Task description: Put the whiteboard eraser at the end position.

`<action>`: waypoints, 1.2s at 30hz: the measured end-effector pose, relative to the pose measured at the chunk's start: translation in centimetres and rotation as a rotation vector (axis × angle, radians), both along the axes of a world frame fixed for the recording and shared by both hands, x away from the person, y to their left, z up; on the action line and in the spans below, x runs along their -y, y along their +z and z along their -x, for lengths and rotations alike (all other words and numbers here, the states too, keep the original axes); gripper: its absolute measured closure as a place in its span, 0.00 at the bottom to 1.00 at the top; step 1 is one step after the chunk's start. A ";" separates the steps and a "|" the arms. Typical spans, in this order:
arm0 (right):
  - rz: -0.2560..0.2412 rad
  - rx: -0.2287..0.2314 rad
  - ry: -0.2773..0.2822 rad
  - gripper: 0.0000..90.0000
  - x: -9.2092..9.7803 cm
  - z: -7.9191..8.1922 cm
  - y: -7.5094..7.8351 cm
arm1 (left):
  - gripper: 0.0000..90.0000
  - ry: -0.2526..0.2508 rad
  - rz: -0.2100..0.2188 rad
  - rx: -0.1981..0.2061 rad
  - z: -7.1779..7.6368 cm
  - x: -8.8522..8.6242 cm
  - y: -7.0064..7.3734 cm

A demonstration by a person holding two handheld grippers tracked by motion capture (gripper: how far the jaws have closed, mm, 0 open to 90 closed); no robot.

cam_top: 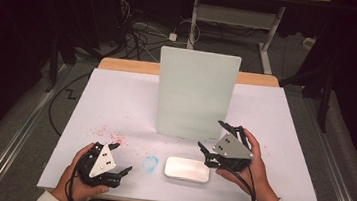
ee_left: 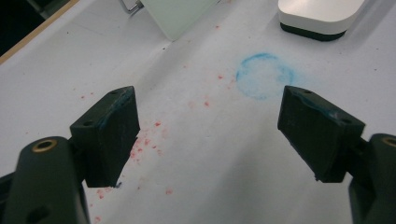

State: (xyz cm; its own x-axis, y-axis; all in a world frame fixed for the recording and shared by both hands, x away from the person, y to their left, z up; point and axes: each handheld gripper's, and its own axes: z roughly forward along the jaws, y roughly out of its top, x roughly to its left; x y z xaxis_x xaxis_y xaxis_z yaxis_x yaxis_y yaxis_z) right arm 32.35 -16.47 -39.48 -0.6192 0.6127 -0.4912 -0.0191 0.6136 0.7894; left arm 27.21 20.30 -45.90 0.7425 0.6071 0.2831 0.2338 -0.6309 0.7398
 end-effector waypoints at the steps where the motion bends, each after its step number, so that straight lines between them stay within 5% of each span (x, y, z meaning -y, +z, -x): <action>1: 0.003 0.003 -0.006 0.20 0.2 0.0 0.1 | 0.22 -0.001 0.001 0.000 0.0 0.0 0.0; 36: -0.027 0.031 -0.103 0.19 5.1 1.3 0.4 | 0.22 0.009 -0.002 0.025 0.1 0.0 0.1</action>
